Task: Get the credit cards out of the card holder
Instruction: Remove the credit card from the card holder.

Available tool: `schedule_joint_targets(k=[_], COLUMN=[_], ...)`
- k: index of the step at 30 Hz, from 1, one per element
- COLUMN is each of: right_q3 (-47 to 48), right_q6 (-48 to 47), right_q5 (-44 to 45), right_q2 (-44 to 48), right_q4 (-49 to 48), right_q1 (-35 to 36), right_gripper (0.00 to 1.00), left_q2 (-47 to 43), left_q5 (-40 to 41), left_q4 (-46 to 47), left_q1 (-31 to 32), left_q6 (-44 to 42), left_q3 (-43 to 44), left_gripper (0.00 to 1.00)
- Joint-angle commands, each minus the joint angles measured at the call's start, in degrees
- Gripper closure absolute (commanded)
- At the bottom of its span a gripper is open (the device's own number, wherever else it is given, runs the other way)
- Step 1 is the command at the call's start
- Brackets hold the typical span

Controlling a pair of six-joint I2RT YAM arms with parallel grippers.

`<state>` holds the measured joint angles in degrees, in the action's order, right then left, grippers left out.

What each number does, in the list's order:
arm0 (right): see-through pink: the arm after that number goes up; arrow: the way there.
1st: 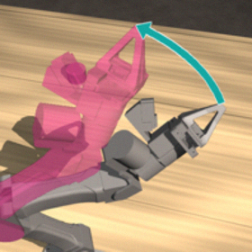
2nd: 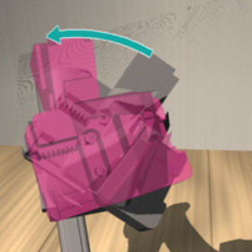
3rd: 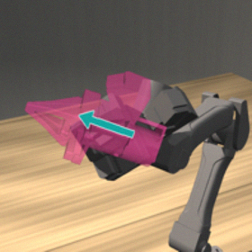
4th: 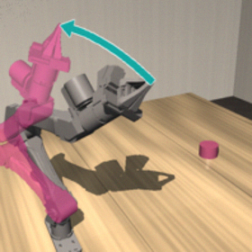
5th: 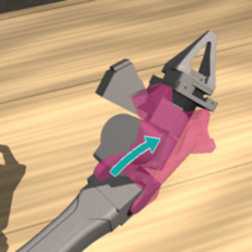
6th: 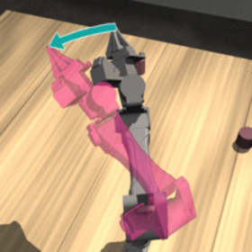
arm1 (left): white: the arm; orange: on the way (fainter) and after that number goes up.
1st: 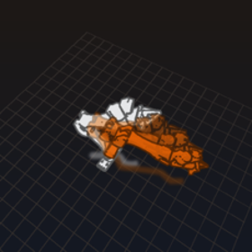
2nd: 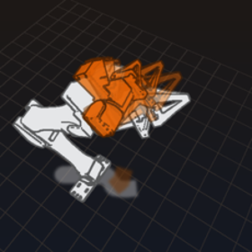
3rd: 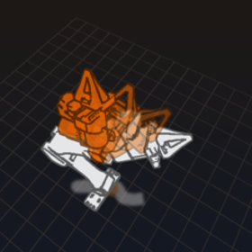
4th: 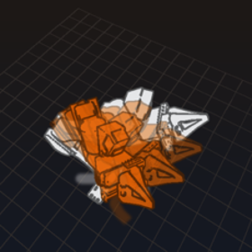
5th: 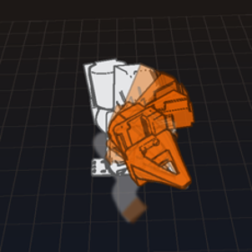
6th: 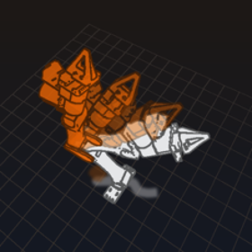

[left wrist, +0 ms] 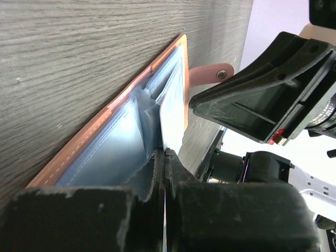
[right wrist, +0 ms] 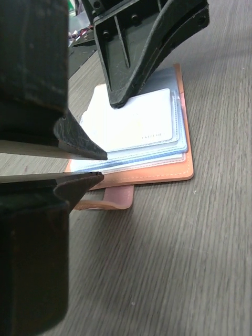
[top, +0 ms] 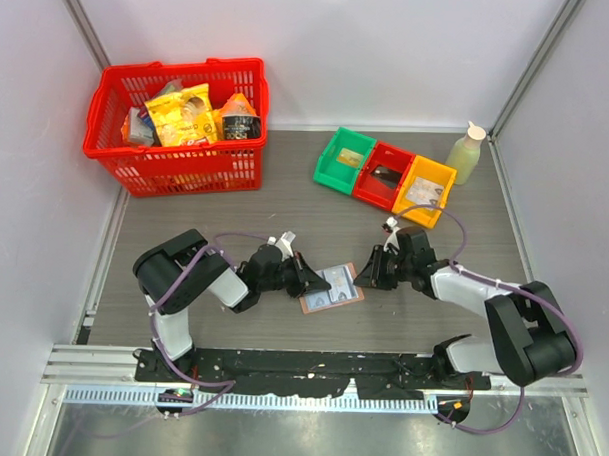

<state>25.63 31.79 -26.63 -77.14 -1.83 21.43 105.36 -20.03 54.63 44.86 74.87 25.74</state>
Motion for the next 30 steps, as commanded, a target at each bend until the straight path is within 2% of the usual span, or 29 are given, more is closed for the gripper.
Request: schedule_joint_targets(k=[1,6,14,19,30], right_q3=[3.4,4.9,3.7,1.5,-1.3], right_q6=[-3.0,-2.4,0.9,2.0,1.3], right_q5=[1.3,-3.7,-6.9,-8.8,-1.0], right_q2=[4.5,3.9,-2.7,-5.9,-8.9], right_q4=[4.1,0.2,-6.6,-10.5,-4.7], right_q1=[0.4,0.4,0.4,0.5,0.3], right_gripper=[0.79,0.78,0.9,0.93,0.99], left_q2=[-0.8,-0.6,-0.9,-0.9,-1.6], left_q5=[-0.1,-0.2,-0.1,0.1,0.5], left_q4=[-0.3,-0.9,-1.5,-1.5,-1.5], left_q1=[-0.3,-0.3,-0.3,-0.2,-0.3], left_q6=[-0.7,-0.9,-0.9,-0.9,0.0], left_q3=[0.3,1.2,1.4,1.4,0.4], left_gripper=[1.0,1.0,1.0,1.0,1.0])
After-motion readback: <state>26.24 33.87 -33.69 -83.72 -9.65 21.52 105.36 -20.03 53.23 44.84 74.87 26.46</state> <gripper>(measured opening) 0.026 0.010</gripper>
